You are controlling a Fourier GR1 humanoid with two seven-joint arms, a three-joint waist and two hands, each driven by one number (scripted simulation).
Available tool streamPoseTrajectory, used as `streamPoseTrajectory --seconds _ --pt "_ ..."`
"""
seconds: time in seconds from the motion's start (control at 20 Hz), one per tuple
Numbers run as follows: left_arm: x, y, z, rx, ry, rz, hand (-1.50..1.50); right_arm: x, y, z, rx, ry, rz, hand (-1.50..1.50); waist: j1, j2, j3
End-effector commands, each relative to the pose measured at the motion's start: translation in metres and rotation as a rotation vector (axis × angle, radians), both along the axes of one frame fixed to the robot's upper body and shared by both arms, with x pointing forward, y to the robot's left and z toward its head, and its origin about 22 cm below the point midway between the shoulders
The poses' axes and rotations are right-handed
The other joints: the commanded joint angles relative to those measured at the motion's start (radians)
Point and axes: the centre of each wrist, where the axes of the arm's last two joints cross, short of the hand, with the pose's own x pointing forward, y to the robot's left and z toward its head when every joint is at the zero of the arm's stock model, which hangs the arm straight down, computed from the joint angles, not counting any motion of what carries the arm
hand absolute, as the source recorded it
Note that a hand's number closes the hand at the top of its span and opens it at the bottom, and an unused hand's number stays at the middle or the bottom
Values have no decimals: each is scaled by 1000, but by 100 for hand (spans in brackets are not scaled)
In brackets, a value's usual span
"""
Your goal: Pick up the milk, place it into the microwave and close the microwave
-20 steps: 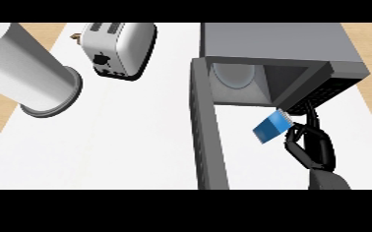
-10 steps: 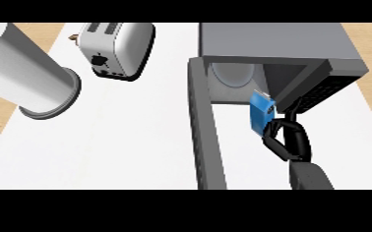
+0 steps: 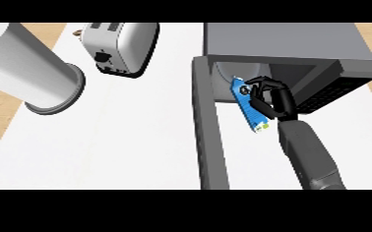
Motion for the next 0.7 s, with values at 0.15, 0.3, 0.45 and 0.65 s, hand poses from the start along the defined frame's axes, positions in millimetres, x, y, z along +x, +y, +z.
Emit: streamPoseTrajectory --seconds 0.15,0.3,0.45,0.65 --pt "1 -5 16 -47 -68 -53 -150 37 -6 33 -54 36 -26 150 15 11 2" --pt "19 -4 10 -57 -92 -64 -150 56 2 58 -73 42 -34 150 25 23 3" --pt "15 -6 17 -44 -118 -65 -150 66 -27 81 -100 40 -26 150 35 22 3" --pt "23 -6 13 -41 -117 -93 -150 76 -18 94 -231 7 -124 150 64 38 4"
